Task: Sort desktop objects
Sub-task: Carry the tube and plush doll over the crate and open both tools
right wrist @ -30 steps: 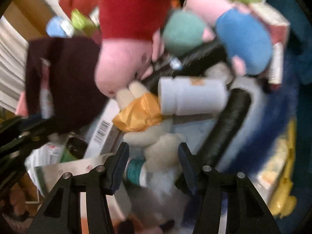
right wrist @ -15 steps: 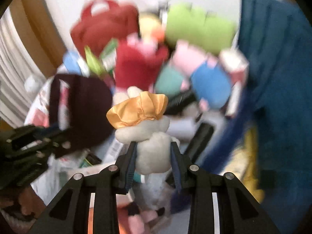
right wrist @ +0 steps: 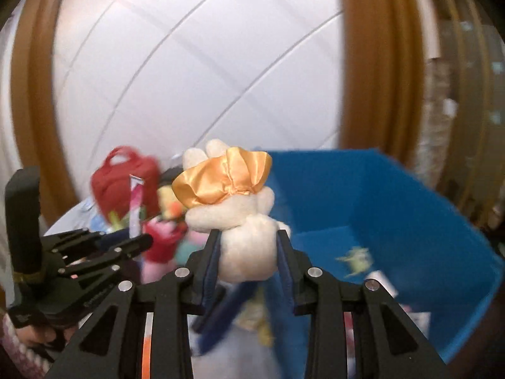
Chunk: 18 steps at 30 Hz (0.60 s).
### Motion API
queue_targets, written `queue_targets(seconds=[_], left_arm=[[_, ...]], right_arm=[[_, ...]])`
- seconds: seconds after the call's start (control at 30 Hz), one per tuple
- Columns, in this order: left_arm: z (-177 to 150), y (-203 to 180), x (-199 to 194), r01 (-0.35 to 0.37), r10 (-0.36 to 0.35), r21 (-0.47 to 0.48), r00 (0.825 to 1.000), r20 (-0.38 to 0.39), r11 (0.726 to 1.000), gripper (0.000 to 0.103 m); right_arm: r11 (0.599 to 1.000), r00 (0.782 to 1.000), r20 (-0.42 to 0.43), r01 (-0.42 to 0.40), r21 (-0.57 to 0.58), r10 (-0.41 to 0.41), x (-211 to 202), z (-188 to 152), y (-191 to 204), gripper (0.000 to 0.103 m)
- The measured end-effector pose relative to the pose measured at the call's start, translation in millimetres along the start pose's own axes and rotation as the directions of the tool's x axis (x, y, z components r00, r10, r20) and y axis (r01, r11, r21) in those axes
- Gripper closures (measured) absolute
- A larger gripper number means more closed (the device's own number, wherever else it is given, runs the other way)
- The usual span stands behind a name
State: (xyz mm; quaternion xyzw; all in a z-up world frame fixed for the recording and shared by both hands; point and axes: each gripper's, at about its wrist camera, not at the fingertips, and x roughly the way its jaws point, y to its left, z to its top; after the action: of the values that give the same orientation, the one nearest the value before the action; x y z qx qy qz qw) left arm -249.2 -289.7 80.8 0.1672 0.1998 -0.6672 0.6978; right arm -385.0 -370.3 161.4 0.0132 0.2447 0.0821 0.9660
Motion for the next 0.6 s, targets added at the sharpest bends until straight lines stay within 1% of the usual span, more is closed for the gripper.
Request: queue_targets(seconds=[0.1,0.2,0.3,0.33,0.4,0.5,0.6], left_arm=[[20,-50,6,0.04,-0.04,0.048,0.999,0.017,0.998,0.087],[32,-98,16,0.076,-0.077,0.087,0.997,0.011,0.993,0.087],[42,-142,34,0.088,-0.087,0.13,0.996,-0.015,0.988,0.087],[45,-156,41,0.092,-0.088,0.144,0.996,-0.03,0.985,0.087],[48,-181,57,0.098,-0.087,0.171,0.994,-0.072,0.98,0.087],[50,-204,83,0.104,-0.077,0.203,0.988,-0.137,0.974,0.087],[48,-221,96,0.098,-0.058,0.228,0.982,-0.178,0.969,0.087]], right_arm=[[0.997,0.996,0.021,0.081,0.021,-0.081,-17,2,-39,0.07],[0.988,0.988,0.021,0.151,0.031,-0.152,-25,1,-77,0.069],[0.982,0.983,0.004,0.184,0.046,-0.184,-27,-4,-116,0.069],[0.98,0.981,-0.003,0.192,0.05,-0.192,-30,-6,-131,0.069],[0.977,0.978,-0.03,0.206,0.055,-0.204,-21,-12,-154,0.069],[0.973,0.973,-0.07,0.224,0.057,-0.219,-13,-19,-189,0.069],[0.973,0.972,-0.103,0.22,0.067,-0.213,-2,-29,-213,0.069]])
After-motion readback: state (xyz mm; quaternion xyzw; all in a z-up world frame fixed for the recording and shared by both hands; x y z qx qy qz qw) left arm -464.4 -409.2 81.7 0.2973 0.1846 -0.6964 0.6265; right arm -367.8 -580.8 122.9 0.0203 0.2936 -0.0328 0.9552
